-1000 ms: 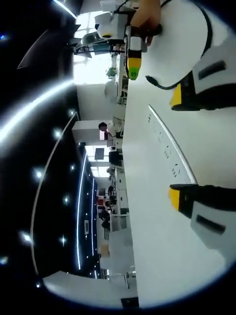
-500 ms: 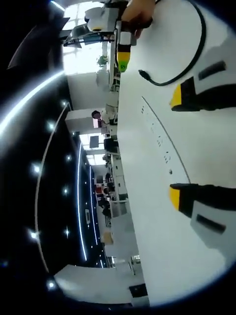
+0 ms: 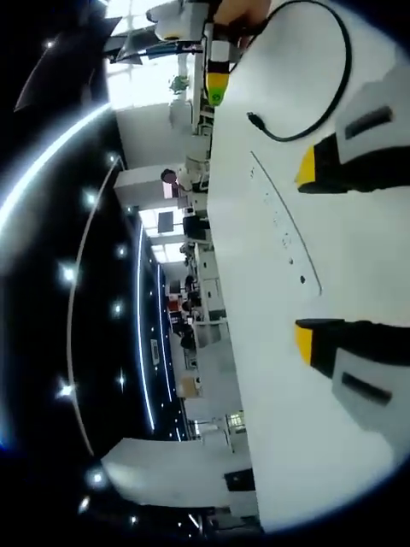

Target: Locate the USB plug end of the data cable currently connected to the USB port on the desk. Grip the plug, withdraw it from the port, and place it onto the desktop.

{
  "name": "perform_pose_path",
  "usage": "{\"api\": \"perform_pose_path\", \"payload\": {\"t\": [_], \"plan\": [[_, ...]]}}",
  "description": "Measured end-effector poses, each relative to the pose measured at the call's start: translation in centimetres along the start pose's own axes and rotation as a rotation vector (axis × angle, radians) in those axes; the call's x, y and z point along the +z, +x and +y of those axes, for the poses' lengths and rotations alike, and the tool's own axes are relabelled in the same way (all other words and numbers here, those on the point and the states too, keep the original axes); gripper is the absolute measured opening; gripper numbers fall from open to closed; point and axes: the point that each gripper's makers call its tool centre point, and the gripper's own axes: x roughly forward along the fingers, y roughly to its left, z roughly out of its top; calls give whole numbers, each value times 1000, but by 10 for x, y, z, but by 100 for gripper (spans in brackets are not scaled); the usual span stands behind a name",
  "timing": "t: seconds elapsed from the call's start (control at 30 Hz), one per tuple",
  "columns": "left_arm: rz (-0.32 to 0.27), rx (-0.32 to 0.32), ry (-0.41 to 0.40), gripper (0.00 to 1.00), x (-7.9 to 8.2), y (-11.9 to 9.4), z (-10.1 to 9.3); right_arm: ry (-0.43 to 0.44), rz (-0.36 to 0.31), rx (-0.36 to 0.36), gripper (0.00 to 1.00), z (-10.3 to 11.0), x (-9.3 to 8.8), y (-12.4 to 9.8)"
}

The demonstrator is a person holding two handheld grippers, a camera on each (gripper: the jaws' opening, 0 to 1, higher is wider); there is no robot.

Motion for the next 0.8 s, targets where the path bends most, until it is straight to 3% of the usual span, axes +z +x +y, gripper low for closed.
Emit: {"api": "perform_pose_path", "payload": {"t": [0.37, 0.8], "plan": [[12, 74, 9, 59, 0, -58, 30, -1, 17, 23, 51, 32, 5, -27], [26, 63, -12, 59, -1, -107, 33, 8, 11, 62, 51, 48, 13, -46]]}}
